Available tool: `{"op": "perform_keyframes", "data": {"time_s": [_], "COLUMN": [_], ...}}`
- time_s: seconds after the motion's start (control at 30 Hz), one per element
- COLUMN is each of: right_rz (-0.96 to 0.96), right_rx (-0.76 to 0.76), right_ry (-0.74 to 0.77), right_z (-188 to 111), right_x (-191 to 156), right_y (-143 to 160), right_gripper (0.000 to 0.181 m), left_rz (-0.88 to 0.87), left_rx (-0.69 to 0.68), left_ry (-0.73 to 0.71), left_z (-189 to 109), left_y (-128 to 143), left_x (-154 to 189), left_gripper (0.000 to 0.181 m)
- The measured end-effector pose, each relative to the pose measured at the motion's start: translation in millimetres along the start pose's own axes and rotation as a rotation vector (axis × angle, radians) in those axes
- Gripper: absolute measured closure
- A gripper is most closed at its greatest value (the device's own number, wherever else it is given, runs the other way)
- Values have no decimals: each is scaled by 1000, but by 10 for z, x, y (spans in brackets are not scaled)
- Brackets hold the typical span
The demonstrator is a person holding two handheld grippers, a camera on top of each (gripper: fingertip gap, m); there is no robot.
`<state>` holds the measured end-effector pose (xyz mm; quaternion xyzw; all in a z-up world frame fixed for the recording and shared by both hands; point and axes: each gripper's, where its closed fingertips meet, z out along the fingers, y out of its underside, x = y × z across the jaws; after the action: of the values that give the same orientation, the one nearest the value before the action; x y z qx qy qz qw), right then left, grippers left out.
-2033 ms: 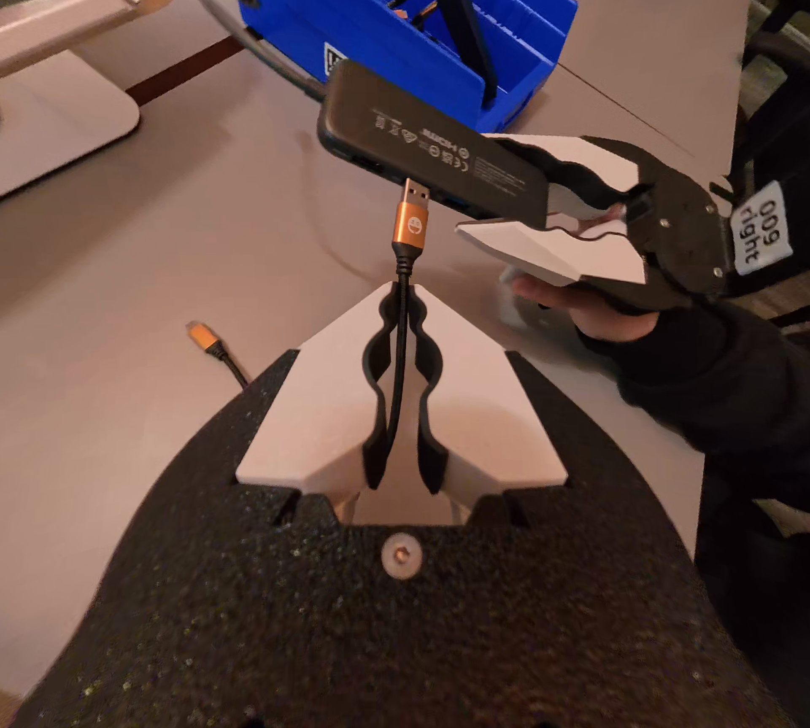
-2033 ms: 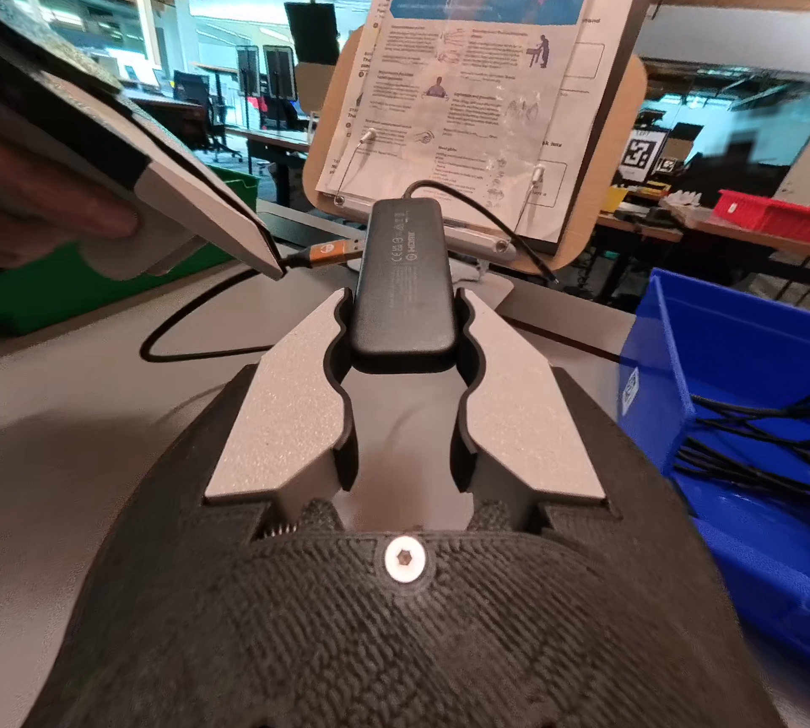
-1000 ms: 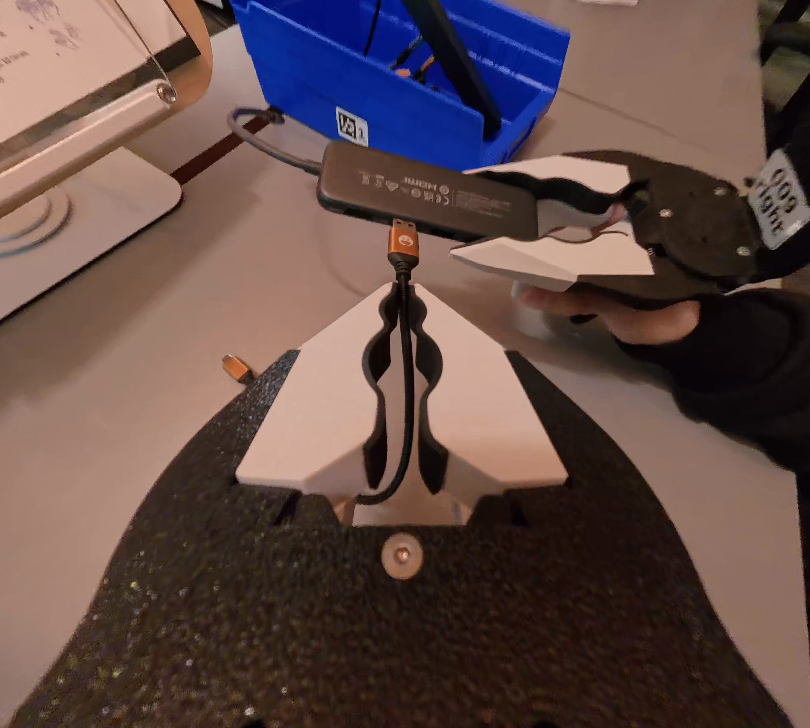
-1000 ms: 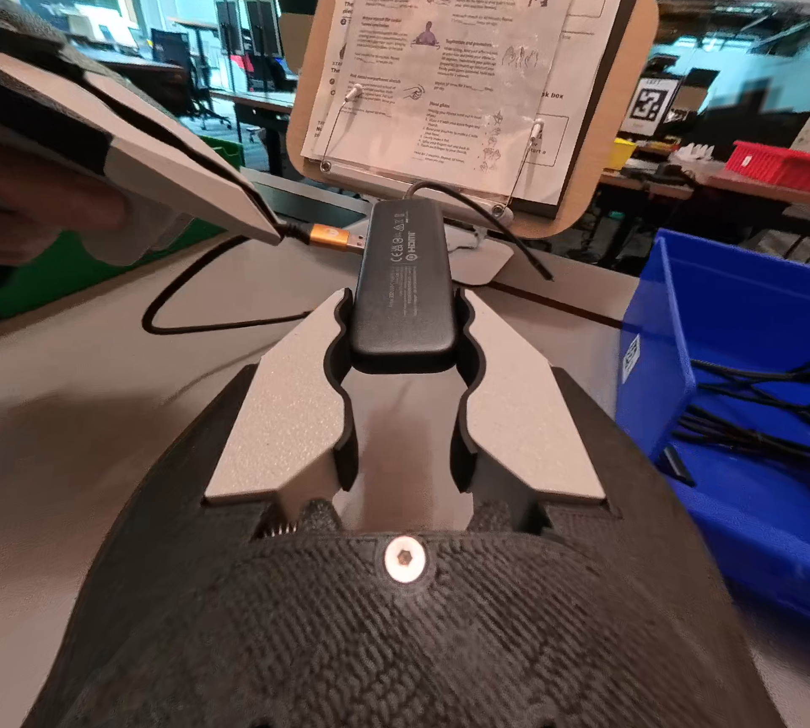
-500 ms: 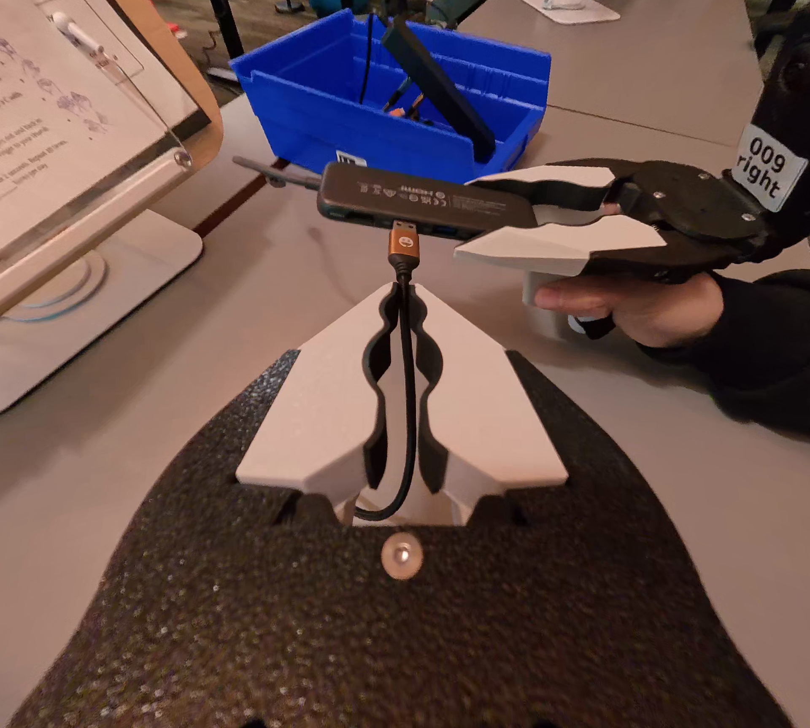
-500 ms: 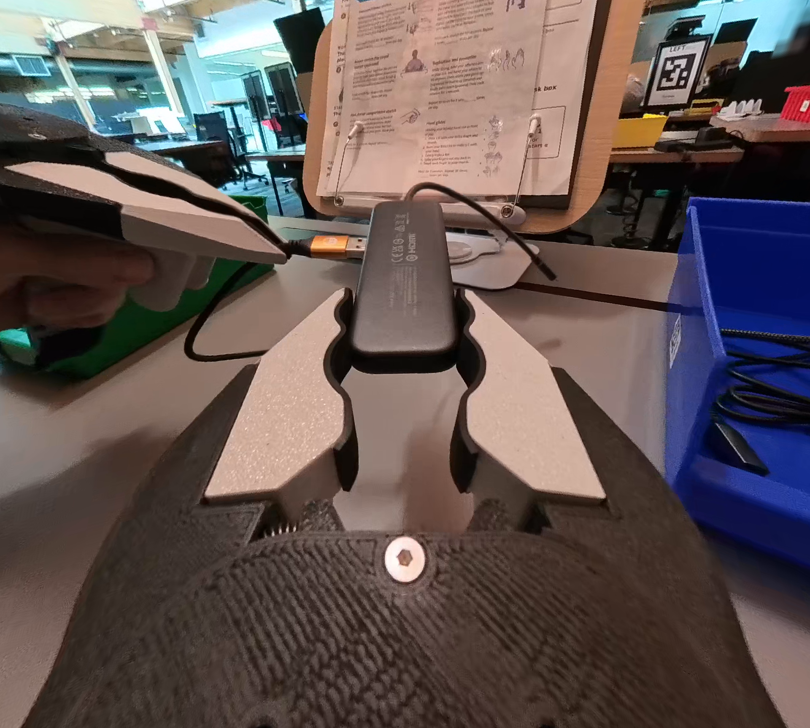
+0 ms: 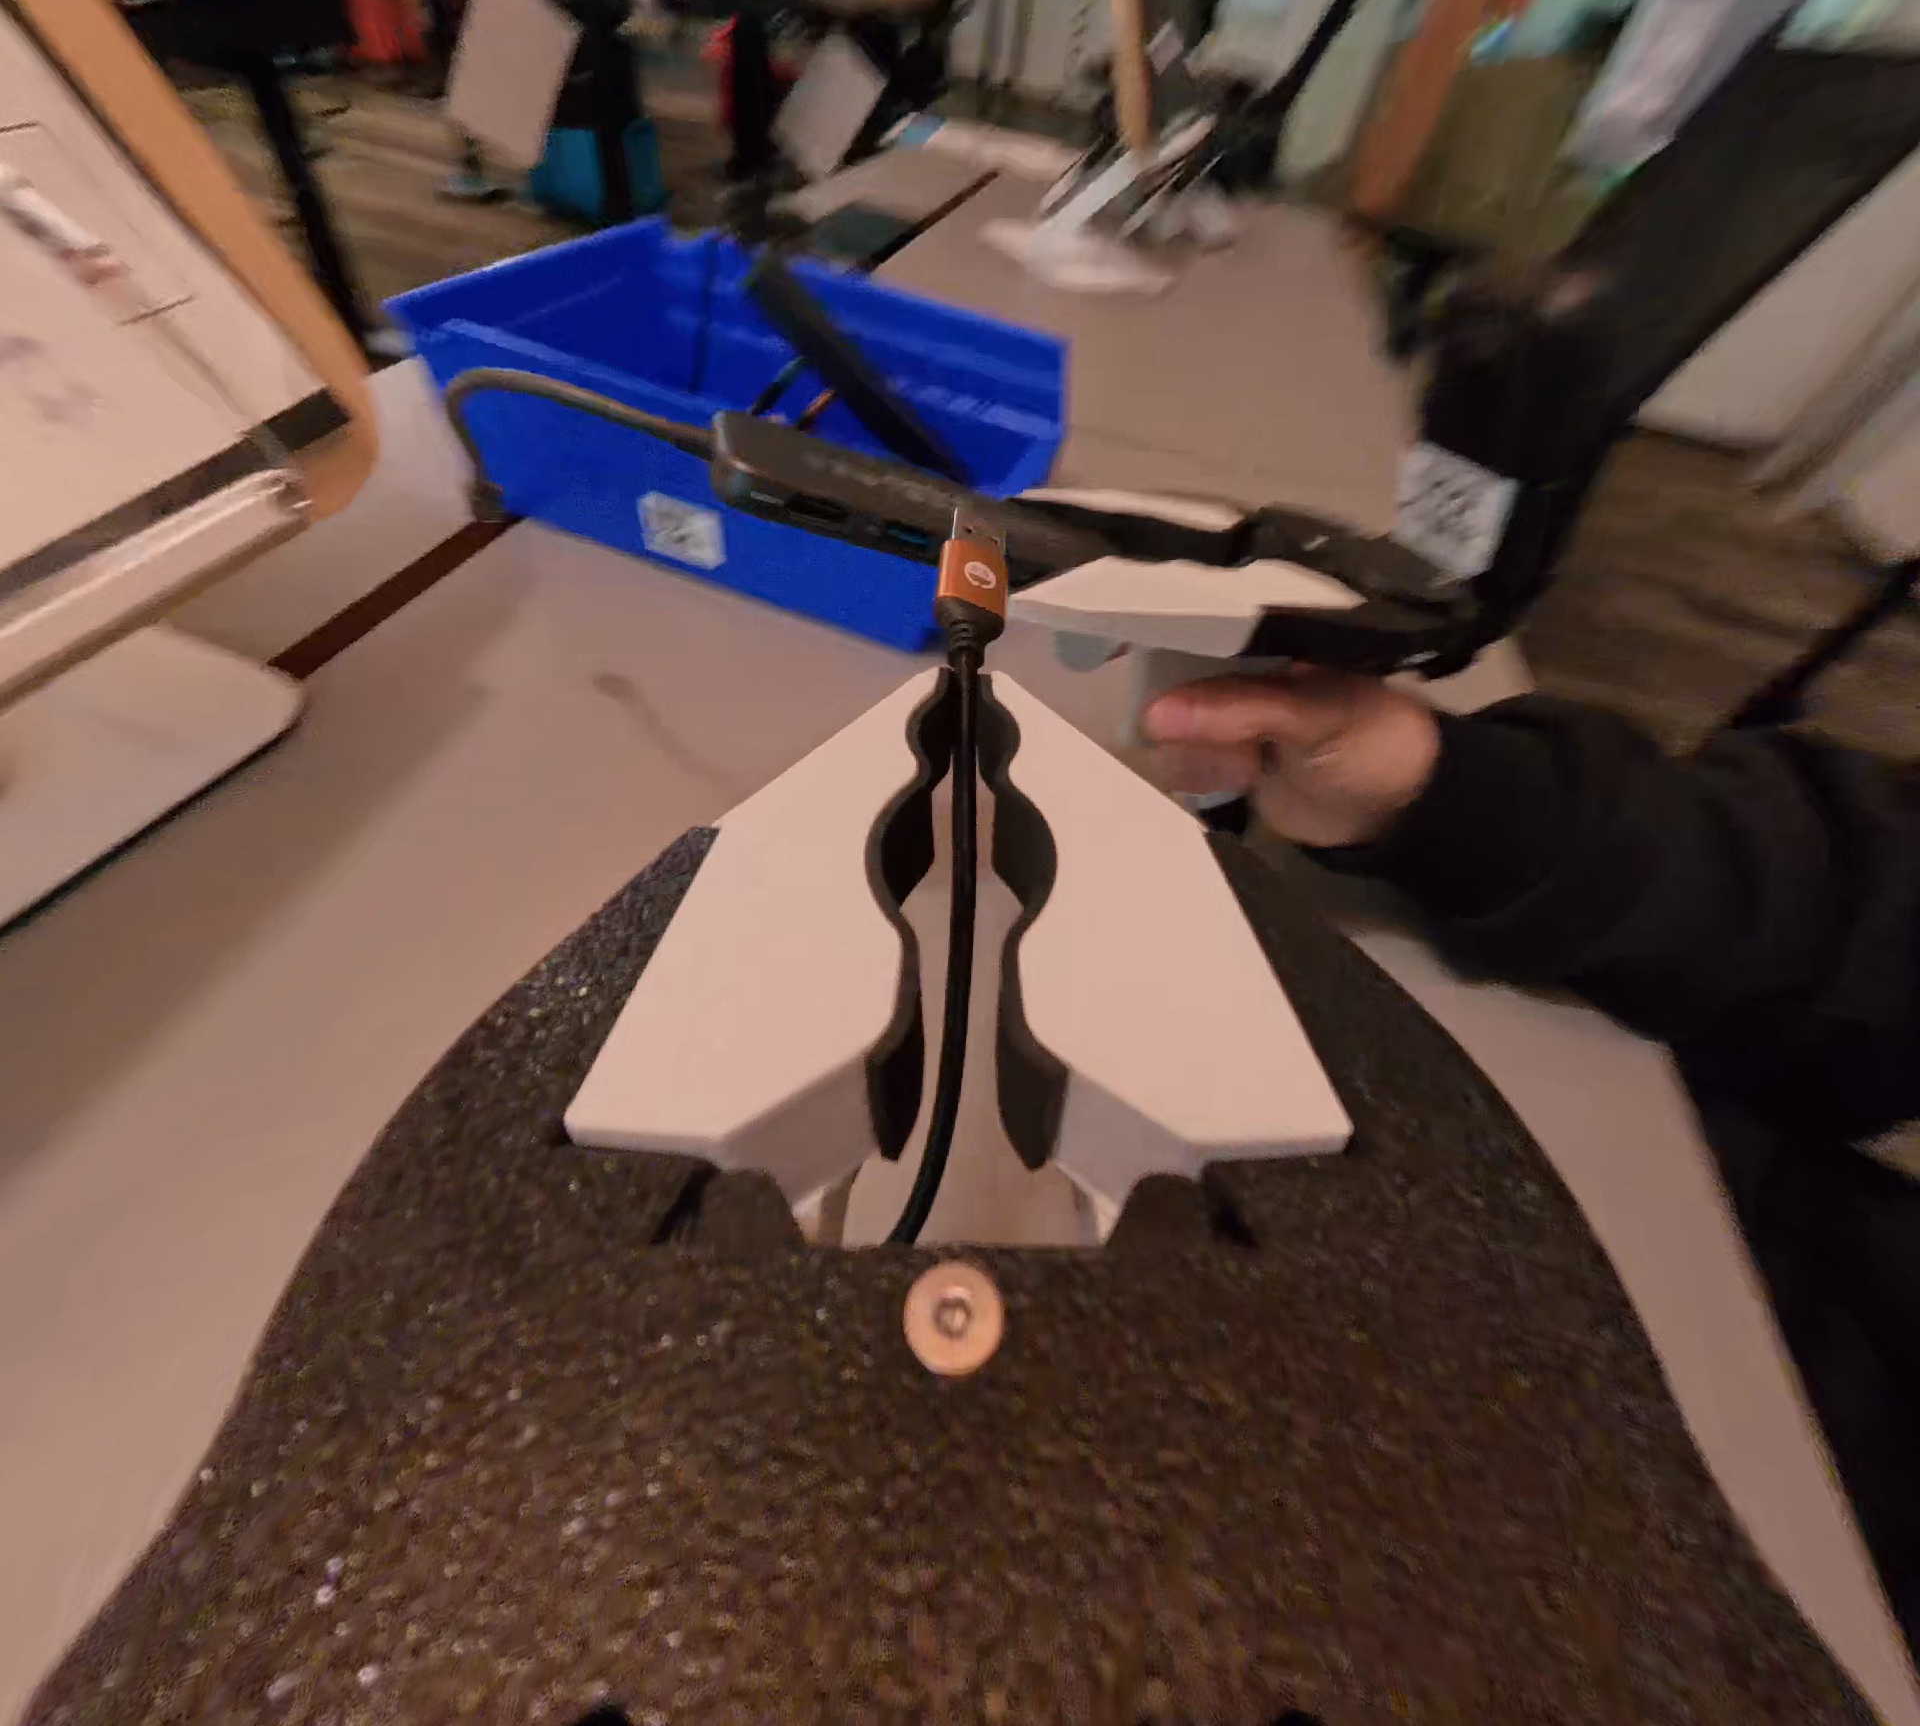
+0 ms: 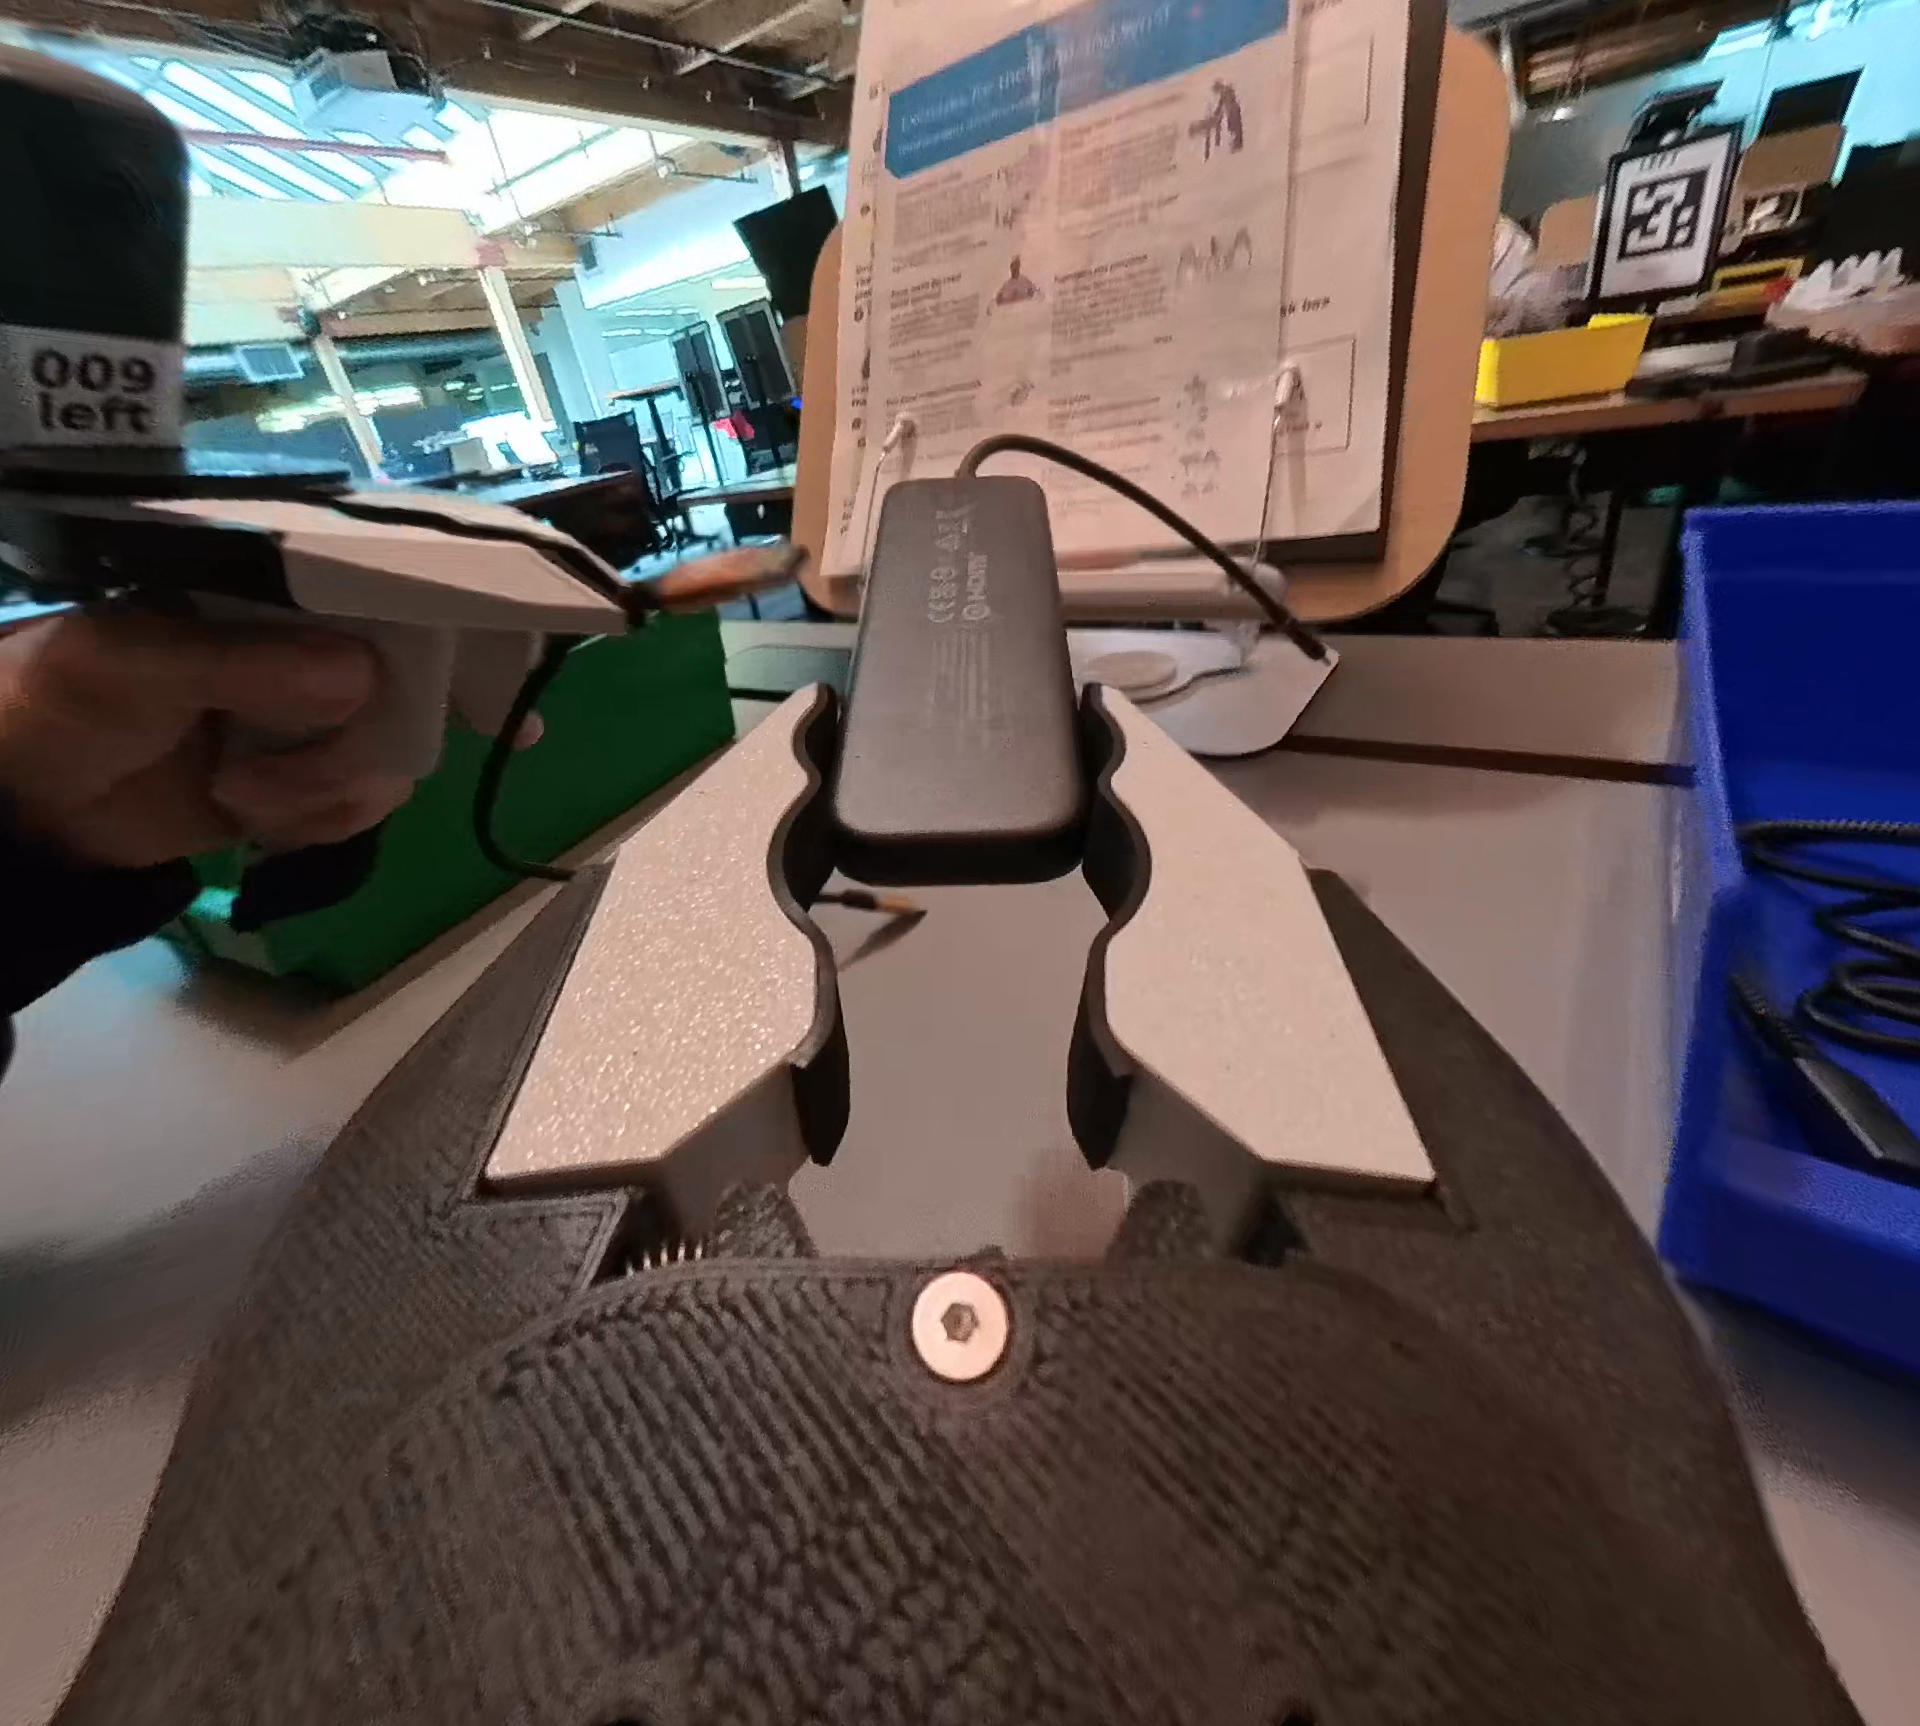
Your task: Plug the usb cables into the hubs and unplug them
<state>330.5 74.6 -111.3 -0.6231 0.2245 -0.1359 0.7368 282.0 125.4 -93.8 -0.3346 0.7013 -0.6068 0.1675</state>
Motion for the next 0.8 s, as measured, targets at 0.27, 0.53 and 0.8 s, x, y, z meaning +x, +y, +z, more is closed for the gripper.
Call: {"op": "perform_keyframes", "data": {"time_s": [0.27,0.53,0.8], "right_rz": [-78,-54,201], "right_rx": [65,47,80], "right_ry": [-21,-52,-142], "right_z": [-45,-31,-41], "right_x": [-98,-123,-89], "right_y": [-152,-116,-133], "right_gripper": [136,135,136], "left_rz": [-162,-168,-97], "left_rx": [340,322,147], "left_ry": [621,603,160], "left_z": [-585,-523,-277], "left_y": [-369,-340,-238], "left_x": [505,493,71], "left_gripper": [180,180,180]}}
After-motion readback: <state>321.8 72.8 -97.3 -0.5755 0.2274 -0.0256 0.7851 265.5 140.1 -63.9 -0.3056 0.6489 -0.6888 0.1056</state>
